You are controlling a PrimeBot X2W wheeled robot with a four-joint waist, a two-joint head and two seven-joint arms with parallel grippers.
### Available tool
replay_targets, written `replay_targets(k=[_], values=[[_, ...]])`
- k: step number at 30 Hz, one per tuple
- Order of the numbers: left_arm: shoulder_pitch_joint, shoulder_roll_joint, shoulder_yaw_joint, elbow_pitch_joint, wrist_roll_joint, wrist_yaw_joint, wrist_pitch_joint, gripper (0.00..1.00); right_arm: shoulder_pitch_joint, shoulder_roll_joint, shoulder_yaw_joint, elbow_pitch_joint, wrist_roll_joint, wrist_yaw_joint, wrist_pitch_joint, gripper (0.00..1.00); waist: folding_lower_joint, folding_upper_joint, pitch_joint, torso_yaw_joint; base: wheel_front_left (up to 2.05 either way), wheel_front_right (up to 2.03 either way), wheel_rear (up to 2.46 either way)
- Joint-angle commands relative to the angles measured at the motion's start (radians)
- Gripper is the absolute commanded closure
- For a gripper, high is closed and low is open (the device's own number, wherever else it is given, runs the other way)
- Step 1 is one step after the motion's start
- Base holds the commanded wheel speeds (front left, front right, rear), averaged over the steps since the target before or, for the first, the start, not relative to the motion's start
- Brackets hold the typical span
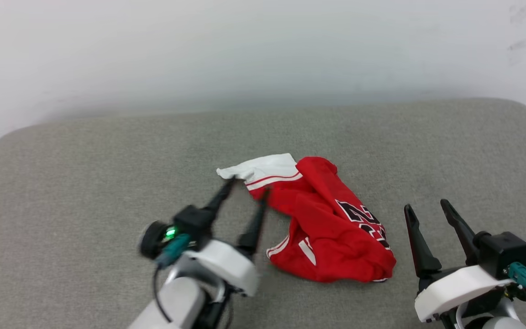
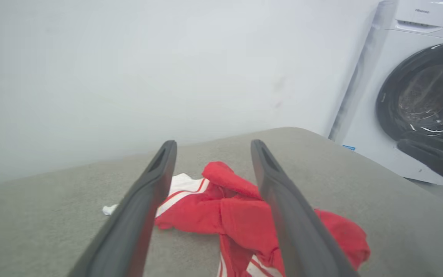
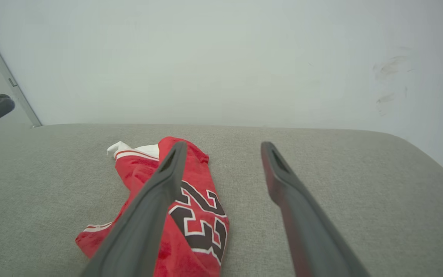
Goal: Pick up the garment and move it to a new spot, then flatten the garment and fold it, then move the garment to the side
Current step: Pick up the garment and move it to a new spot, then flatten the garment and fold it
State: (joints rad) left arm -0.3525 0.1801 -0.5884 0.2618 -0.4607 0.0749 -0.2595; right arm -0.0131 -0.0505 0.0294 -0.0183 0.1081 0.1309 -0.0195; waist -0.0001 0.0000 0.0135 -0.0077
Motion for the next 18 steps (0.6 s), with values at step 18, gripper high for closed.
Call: replay_targets(k=[18], values=[[0.297,0.145,0.252,-0.117,0.005,0.111,-0.006,0.0,0.075,0.0,0.002,-0.056,-0.014,0.0,0.046,0.0,0.0001,0.0,-0.057,0.006,0.0,0.0,0.0]])
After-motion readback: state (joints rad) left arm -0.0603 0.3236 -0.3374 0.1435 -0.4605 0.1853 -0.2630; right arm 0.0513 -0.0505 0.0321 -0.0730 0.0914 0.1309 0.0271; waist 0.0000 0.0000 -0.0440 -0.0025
